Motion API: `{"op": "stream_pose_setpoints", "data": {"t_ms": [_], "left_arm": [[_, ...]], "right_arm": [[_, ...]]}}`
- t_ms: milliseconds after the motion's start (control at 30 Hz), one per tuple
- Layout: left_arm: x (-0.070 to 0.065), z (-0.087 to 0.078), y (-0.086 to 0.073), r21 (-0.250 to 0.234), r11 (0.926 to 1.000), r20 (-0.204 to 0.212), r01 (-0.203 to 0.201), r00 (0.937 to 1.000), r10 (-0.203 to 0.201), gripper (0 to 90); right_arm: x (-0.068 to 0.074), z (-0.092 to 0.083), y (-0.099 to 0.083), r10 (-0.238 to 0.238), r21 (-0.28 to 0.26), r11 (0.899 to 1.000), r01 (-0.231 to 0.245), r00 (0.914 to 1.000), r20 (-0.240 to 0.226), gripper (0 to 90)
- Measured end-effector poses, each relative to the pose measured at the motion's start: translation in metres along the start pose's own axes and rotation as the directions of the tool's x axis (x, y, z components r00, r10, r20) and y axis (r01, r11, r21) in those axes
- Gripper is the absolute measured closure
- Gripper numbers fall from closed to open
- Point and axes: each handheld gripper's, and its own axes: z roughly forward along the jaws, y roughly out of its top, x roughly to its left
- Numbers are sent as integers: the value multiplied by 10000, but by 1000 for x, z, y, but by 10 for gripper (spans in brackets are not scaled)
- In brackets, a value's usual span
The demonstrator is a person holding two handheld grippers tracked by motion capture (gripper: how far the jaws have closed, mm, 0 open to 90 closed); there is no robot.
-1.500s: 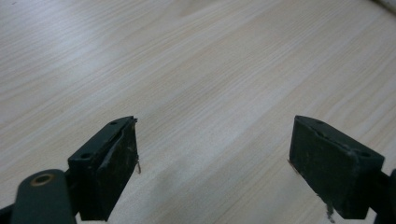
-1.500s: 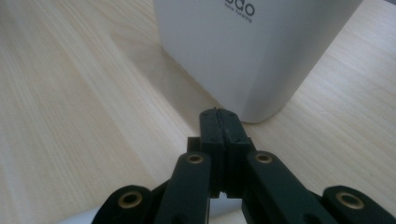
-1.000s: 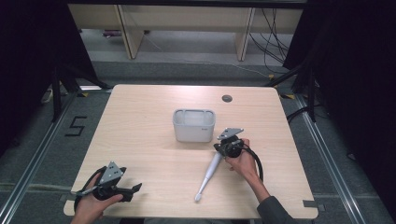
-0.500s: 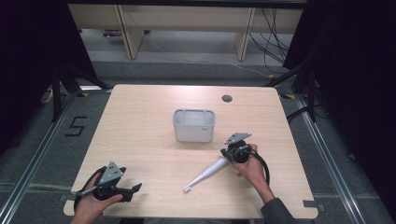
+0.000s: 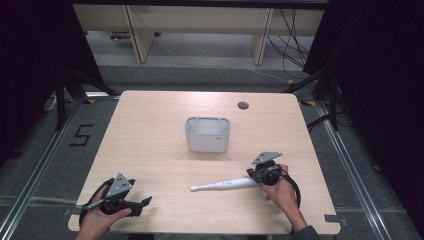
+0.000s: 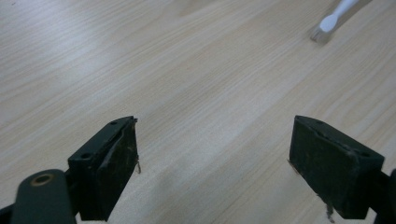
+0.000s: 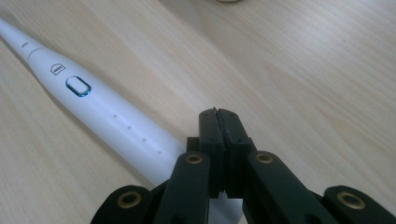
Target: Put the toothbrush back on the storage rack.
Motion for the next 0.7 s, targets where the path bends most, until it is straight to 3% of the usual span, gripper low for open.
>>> {"op": "stream_pose_setpoints", "data": {"t_ms": [100, 267, 400, 433, 467, 533, 567, 700], "left_arm": [[-2, 1, 0, -154, 9996, 112, 234, 9997, -232, 151], [-2, 1, 0, -209, 9996, 128, 172, 9998, -170, 151], [-3, 1, 0, -240, 9995, 73, 191, 9998, -189, 151], [-2, 1, 0, -192, 9997, 114, 181, 9998, -179, 151], [-2, 2, 0, -205, 9996, 127, 176, 9998, -173, 151], [-2, 1, 1, -122, 9998, 103, 146, 9998, -145, 151], [-3, 1, 1, -147, 9998, 111, 161, 9998, -160, 151], [-3, 1, 1, -181, 9997, 81, 170, 9998, -168, 151]], "right_arm": [[2, -2, -4, -4, -129, 9999, 6, 9999, 108, 894], [7, -9, -13, 100, 42, 9999, -100, 9999, 11, 892], [10, -14, -21, -137, 245, 9996, 137, 9999, -1, 892], [12, -14, -22, 68, 124, 9999, -68, 10000, 61, 891], [12, -16, -24, -137, 222, 9997, 136, 9999, 21, 890], [14, -18, -27, -25, 61, 10000, 25, 10000, 84, 890], [13, -20, -28, -348, 60, 9994, 348, 9994, 30, 890], [17, -23, -33, -465, -161, 9988, 465, 9989, 27, 890]]}}
